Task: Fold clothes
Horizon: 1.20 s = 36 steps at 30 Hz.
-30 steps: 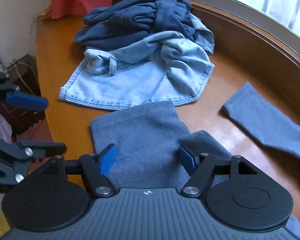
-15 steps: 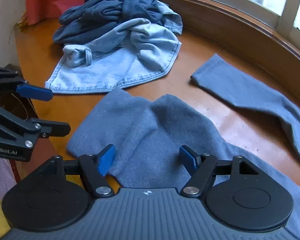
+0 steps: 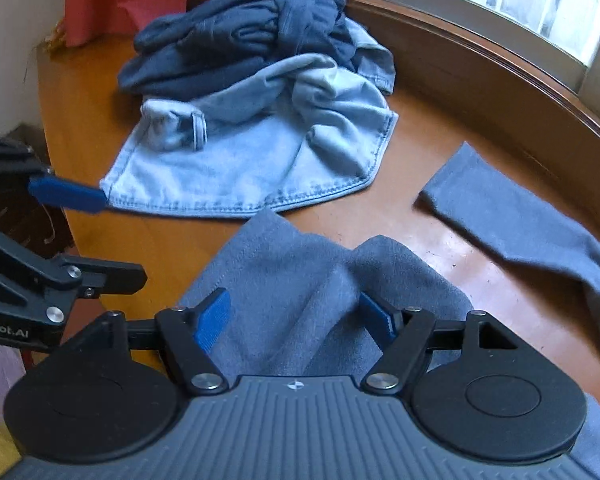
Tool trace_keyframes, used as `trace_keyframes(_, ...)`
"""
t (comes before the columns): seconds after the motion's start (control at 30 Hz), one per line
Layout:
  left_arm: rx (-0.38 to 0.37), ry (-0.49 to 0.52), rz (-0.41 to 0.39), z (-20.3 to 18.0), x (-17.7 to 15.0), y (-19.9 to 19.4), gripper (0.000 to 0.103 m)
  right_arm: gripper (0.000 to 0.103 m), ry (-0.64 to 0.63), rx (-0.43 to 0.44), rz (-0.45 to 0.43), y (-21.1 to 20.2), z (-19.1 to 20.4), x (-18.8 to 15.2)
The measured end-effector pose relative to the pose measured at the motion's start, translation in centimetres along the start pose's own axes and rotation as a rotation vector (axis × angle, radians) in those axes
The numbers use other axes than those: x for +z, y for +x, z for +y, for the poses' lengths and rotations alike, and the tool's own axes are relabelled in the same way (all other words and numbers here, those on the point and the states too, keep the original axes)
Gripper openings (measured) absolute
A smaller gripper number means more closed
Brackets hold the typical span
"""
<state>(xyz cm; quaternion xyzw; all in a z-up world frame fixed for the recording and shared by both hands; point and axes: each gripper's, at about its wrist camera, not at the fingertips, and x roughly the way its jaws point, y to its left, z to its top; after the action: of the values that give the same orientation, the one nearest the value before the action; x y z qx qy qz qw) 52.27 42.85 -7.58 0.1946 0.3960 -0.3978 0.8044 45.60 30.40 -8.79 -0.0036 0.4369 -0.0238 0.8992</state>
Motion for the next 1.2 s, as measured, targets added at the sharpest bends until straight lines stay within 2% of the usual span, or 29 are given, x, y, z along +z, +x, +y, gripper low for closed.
trace_keyframes(0.43,0.013,0.021,0.019,-0.4,-0.1,0.4,0.065,0.076,0.032,-0.002,0.000,-0.3,-0.4,-0.3)
trace_keyframes(0.6,0.017,0.020,0.025,-0.7,-0.3,0.3,0.065,0.082,0.026,0.005,-0.005,-0.1,-0.4,-0.6)
trace_keyframes(0.63,0.022,0.021,0.027,-0.8,-0.3,0.3,0.065,0.082,0.023,-0.008,-0.008,-0.2,-0.3,-0.4)
trace_keyframes(0.7,0.036,0.022,0.026,-0.8,-0.4,0.1,0.065,0.075,0.016,-0.038,-0.018,-0.6,0.1,-0.2)
trace_keyframes(0.73,0.040,0.019,0.026,-0.7,-0.5,0.0,0.065,0.075,-0.005,-0.066,-0.056,-1.2,0.4,-0.1)
trace_keyframes(0.8,0.037,0.006,0.029,-0.4,-0.7,-0.2,0.065,0.076,-0.078,-0.056,-0.114,-2.3,1.2,0.3)
trace_keyframes(0.9,0.046,0.000,0.041,0.1,-1.1,-0.4,0.065,0.075,-0.108,0.028,-0.093,-1.9,1.8,0.6)
trace_keyframes(1.07,0.043,-0.012,0.047,0.8,-1.6,-0.9,0.065,0.076,-0.091,0.071,-0.033,0.1,1.3,-0.1)
trace_keyframes(1.13,0.049,-0.011,0.049,0.8,-1.7,-0.9,0.065,0.076,-0.094,0.085,-0.049,0.1,1.1,-0.3)
trace_keyframes(1.2,0.050,-0.008,0.051,0.8,-1.7,-0.8,0.065,0.070,-0.095,0.088,-0.065,0.0,1.1,-0.4)
